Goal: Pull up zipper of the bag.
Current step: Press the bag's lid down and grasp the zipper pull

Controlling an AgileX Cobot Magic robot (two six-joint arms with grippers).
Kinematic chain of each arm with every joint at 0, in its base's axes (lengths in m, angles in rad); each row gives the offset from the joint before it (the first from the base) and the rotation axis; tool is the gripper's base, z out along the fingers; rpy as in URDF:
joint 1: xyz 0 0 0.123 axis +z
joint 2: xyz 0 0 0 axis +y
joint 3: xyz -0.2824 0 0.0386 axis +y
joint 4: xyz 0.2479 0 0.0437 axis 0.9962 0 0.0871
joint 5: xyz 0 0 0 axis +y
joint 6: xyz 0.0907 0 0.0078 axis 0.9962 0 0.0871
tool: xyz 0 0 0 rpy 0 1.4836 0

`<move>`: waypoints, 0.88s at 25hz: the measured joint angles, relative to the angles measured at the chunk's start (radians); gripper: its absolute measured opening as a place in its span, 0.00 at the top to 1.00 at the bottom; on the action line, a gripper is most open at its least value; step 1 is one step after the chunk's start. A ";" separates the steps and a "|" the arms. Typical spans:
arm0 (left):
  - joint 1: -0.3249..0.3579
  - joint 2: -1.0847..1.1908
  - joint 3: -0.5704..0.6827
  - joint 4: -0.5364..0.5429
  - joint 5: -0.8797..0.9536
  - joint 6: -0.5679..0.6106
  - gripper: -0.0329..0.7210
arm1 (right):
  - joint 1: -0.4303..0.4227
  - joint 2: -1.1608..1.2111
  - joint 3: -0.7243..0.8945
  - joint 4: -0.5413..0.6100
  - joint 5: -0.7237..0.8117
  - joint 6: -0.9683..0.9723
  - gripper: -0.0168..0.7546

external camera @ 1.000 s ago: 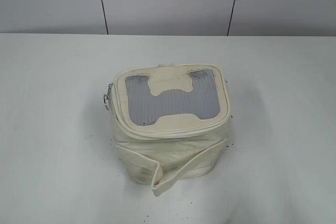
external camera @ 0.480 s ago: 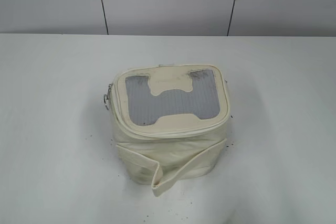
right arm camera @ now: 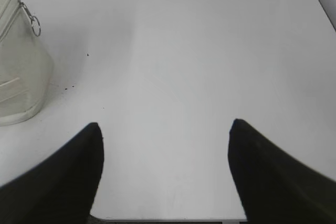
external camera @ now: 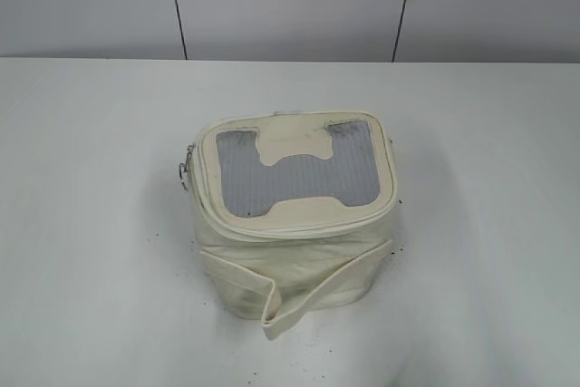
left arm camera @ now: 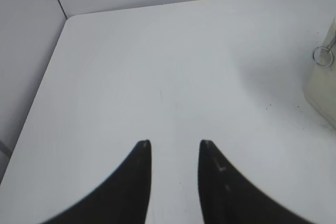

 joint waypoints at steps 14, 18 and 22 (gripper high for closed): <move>0.000 0.000 0.000 0.000 0.000 0.000 0.64 | 0.000 0.000 0.000 0.001 0.000 0.001 0.26; 0.000 0.000 0.000 0.000 0.000 0.000 0.64 | 0.000 0.000 0.000 0.005 0.000 0.001 0.26; -0.003 0.007 0.000 0.000 0.000 0.000 0.64 | 0.000 0.000 0.000 0.008 -0.001 0.001 0.26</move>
